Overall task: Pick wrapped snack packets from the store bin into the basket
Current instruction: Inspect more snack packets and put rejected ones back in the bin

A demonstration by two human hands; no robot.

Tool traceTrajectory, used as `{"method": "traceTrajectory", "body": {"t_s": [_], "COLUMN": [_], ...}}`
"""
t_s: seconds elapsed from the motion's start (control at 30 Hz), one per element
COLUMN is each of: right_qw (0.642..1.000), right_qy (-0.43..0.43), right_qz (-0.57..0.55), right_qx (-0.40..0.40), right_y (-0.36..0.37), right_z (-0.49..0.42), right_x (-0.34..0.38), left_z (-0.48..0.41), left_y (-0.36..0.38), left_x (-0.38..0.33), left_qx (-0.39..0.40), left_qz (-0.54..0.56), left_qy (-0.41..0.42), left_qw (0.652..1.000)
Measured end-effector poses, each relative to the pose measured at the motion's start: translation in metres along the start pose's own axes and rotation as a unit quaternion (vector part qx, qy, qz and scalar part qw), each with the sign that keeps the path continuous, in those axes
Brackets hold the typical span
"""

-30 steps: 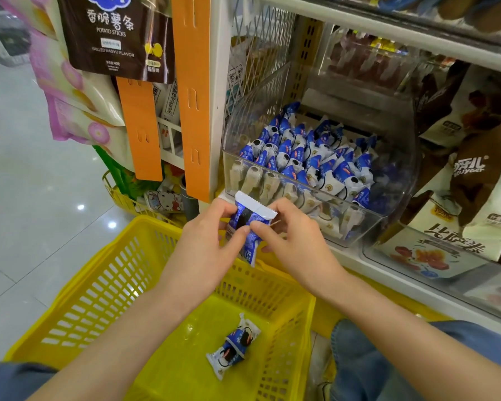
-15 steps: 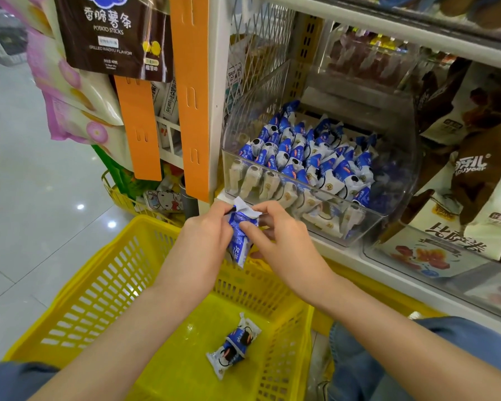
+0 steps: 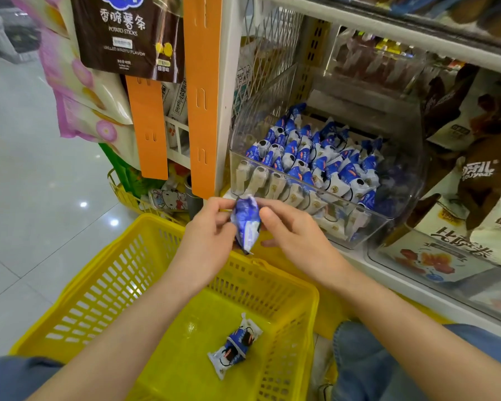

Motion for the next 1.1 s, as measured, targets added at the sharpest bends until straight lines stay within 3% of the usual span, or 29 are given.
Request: {"method": "traceTrajectory", "body": {"t_s": [0.07,0.13,0.23,0.3,0.47,0.7,0.93,1.1], "right_qw": [1.0,1.0,1.0,0.999,0.998,0.993,0.991,0.975], "right_qy": [-0.006,-0.001,0.022,0.038,0.041,0.035,-0.003,-0.056], "right_qz": [0.01,0.005,-0.014,-0.021,-0.037,-0.101,-0.122,-0.095], "right_qx": [0.024,0.022,-0.014,-0.028,-0.013,-0.046,-0.062,-0.191], "right_y": [0.003,0.003,-0.004,-0.005,-0.008,-0.023,-0.029,-0.075], "right_z": [0.0,0.0,0.0,-0.001,-0.002,0.003,0.005,-0.012], "right_x": [0.003,0.003,-0.002,-0.005,0.0,0.011,0.023,0.049], "left_z": [0.0,0.0,0.007,0.009,0.008,0.005,-0.014,-0.032], "left_y": [0.001,0.006,0.016,0.017,0.012,0.015,0.004,0.004], "left_x": [0.004,0.003,0.005,0.006,-0.005,-0.013,-0.041,-0.083], "left_qx": [0.001,0.033,0.105,0.106,0.078,0.15,0.078,-0.001], "left_qz": [0.155,0.222,0.142,0.095,0.117,0.085,0.018,-0.101], "left_qy": [-0.084,-0.114,-0.102,-0.099,-0.073,-0.075,0.026,0.181], "left_qw": [0.984,0.968,0.979,0.985,0.987,0.982,0.996,0.978]}}
Point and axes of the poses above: each hand's wrist, its own z-axis away from the middle knuckle, its own y-axis out of the palm, x = y × z, the point moved 9 cm from there along -z, towards the middle knuckle, and after that the axes turned 1 degree about -x, right-handed, at the moved point
